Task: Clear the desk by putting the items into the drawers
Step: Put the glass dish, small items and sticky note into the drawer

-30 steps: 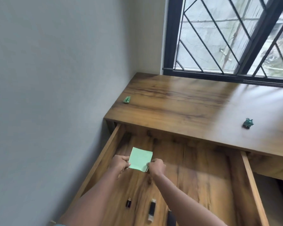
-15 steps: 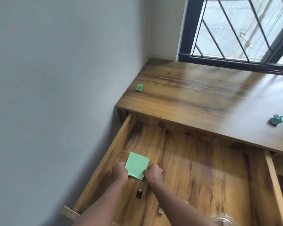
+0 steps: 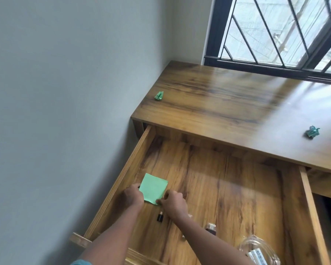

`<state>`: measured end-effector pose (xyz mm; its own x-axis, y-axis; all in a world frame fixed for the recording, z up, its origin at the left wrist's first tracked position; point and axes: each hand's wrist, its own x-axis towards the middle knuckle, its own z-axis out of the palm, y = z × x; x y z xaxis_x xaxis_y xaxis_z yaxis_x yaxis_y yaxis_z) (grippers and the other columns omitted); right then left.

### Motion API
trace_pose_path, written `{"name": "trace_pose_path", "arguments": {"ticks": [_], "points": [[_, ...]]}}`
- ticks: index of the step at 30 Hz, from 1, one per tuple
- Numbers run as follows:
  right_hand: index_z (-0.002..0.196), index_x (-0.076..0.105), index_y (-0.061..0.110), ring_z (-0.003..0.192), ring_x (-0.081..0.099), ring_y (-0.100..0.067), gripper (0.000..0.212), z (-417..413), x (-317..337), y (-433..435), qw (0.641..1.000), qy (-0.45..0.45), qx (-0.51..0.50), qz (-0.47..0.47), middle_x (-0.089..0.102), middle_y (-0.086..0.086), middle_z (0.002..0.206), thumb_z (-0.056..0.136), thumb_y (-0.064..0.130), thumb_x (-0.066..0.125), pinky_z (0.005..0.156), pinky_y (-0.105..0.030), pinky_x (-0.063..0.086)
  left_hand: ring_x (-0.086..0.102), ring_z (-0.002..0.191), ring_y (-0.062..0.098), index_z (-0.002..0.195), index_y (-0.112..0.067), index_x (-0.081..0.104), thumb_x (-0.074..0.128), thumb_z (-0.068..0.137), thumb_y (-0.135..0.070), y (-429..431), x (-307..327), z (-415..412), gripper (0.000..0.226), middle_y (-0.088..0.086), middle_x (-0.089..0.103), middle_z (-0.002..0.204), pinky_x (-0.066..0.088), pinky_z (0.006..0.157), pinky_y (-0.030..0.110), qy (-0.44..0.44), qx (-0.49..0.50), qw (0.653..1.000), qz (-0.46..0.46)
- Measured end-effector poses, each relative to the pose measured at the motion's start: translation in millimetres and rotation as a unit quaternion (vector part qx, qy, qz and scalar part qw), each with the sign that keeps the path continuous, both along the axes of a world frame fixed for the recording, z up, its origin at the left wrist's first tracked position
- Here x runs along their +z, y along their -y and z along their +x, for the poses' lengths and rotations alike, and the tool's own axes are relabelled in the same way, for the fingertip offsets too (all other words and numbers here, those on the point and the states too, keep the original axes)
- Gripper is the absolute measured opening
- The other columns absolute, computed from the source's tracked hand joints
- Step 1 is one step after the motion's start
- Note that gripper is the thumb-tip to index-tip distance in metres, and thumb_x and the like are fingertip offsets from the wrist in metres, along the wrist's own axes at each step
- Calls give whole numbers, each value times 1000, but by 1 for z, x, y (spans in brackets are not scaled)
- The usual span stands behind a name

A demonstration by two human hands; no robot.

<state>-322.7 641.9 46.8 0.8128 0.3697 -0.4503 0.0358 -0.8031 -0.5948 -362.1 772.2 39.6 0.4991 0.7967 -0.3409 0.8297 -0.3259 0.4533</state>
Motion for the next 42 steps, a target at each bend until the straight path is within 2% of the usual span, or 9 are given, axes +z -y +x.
{"name": "trace_pose_path", "arguments": {"ticks": [3, 7, 9, 11, 16, 26, 32, 36, 42], "points": [[118, 60, 18, 92, 65, -14, 38, -9, 2, 3, 994, 37, 101, -8, 64, -1, 112, 85, 35, 64, 74, -27, 57, 68, 91, 25, 123, -9, 62, 38, 98, 0, 0, 6, -6, 36, 14, 66, 117, 53, 56, 25, -22, -15, 999, 20], [131, 50, 18, 107, 56, -21, 52, -21, 4, 11, 972, 71, 216, -55, 50, -4, 125, 83, 33, 66, 83, -31, 51, 64, 76, 17, 120, -10, 62, 36, 100, -8, 3, 12, -22, 33, 10, 67, 111, 50, 50, 21, -70, -54, 995, 46], [129, 52, 17, 109, 54, -21, 47, -27, 3, 17, 963, 87, 247, -55, 47, -4, 127, 84, 24, 65, 86, -32, 51, 66, 79, 18, 116, -11, 64, 36, 99, -8, 4, 15, -30, 32, 10, 67, 107, 57, 60, 26, -90, -68, 992, 56], [127, 54, 15, 108, 54, -22, 41, -32, -1, 22, 965, 94, 240, -41, 48, -5, 126, 87, 20, 62, 88, -31, 51, 68, 87, 19, 113, -10, 64, 40, 98, -10, 5, 16, -36, 28, 9, 67, 105, 60, 70, 30, -122, -85, 986, 69], [125, 55, 12, 104, 57, -19, 34, -47, -4, 34, 971, 95, 221, -7, 51, -4, 121, 91, 17, 58, 88, -27, 51, 63, 98, 19, 124, -11, 53, 38, 99, -14, 13, 20, -53, 29, 8, 60, 117, 50, 67, 22, -158, -130, 975, 91], [125, 56, 14, 105, 56, -17, 33, -70, -5, 46, 977, 98, 187, 1, 49, -2, 122, 91, 14, 57, 91, -28, 52, 55, 116, 23, 139, -15, 37, 40, 98, -16, 28, 25, -74, 41, 9, 53, 129, 49, 88, 29, -216, -132, 963, 86], [130, 52, 17, 111, 54, -17, 39, -76, -2, 48, 982, 92, 168, 5, 47, -2, 127, 91, 16, 57, 94, -28, 51, 46, 121, 25, 149, -12, 20, 51, 93, -22, 42, 24, -76, 65, 13, 41, 135, 48, 93, 34, -181, -107, 976, 56], [133, 49, 17, 114, 53, -17, 42, -80, 2, 50, 983, 91, 158, 2, 45, -2, 130, 91, 15, 57, 95, -28, 50, 29, 137, 33, 150, -7, 14, 57, 89, -42, 57, 20, -66, 83, 17, 23, 151, 37, 108, 40, -165, -124, 978, 7], [134, 47, 17, 118, 51, -18, 45, -85, 6, 59, 986, 76, 144, 16, 43, -3, 136, 90, 18, 57, 99, -31, 49, 19, 142, 39, 150, -4, 12, 57, 91, -34, 70, 10, -62, 80, 20, 11, 155, 28, 114, 44, -186, -119, 975, -28]]}}
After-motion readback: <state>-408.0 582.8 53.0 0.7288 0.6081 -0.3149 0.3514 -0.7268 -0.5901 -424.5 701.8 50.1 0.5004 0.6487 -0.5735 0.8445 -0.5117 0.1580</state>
